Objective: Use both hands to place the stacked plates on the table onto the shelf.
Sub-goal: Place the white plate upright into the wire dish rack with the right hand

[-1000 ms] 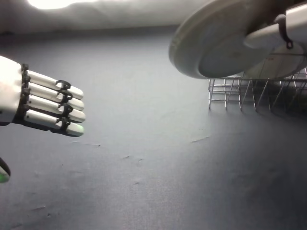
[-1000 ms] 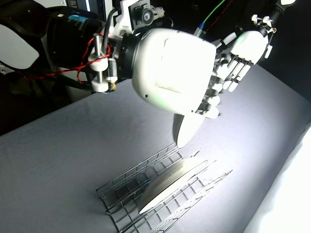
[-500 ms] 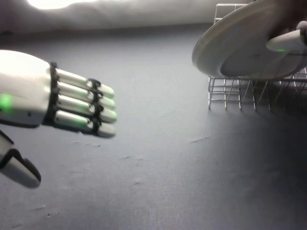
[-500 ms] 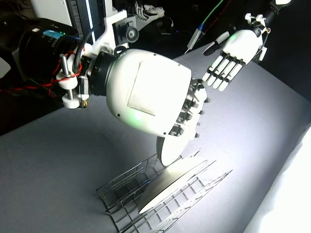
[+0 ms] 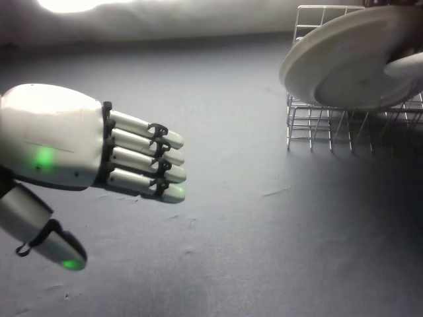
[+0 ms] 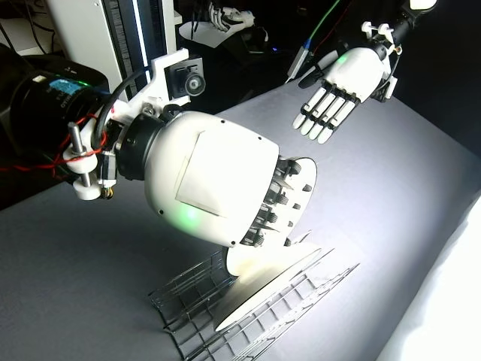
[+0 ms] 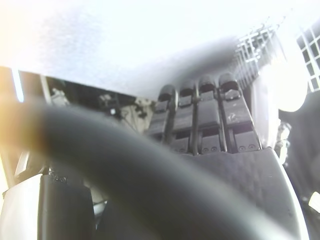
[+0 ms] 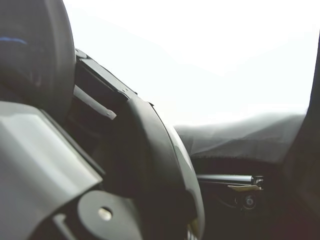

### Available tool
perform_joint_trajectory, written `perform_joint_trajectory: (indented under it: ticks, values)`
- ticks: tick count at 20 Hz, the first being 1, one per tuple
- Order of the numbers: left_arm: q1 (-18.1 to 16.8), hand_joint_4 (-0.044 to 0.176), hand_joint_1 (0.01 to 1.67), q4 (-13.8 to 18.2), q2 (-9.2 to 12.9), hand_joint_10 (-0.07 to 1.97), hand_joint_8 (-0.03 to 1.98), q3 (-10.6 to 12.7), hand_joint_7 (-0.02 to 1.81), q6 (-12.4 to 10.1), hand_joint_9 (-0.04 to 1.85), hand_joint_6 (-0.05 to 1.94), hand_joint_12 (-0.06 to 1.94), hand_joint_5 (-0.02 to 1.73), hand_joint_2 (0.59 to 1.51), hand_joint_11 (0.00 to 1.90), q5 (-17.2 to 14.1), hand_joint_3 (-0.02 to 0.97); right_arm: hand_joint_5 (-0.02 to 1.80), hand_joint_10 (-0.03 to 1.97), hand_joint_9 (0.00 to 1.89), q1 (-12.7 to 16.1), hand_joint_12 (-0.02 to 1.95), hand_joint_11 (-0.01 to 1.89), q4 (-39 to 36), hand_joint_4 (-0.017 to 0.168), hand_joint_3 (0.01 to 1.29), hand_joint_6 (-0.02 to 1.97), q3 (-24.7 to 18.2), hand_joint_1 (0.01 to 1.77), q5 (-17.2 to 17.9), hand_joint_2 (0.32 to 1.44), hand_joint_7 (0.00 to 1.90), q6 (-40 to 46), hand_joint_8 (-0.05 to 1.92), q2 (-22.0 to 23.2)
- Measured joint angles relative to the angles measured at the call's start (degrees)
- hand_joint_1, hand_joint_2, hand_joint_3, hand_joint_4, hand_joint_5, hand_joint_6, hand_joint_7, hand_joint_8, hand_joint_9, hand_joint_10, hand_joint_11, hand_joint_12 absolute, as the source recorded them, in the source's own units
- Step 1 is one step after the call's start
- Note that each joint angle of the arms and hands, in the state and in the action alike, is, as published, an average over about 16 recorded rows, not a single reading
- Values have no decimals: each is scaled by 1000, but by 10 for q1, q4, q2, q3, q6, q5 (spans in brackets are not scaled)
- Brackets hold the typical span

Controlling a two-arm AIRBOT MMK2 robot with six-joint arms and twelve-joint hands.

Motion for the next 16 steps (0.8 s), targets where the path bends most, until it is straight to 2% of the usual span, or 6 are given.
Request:
perform_joint_trajectory:
  ticks: [9, 16]
  values:
    - [1, 7, 13, 1, -5, 9, 1, -27, 30, 12, 26, 13, -2, 45, 1144, 21, 62, 11, 912, 1081, 935, -40, 1311, 767, 3, -5, 13, 984, 8, 1392, 24, 969, 1045, -33, 874, 4]
    - [4, 7, 13, 7, -8, 9, 1, -32, 44, 15, 37, 13, 1, 53, 1144, 24, 83, 12, 903, 1085, 928, -67, 1310, 760, -3, -6, 12, 983, 12, 1383, 41, 969, 1048, -55, 891, 5]
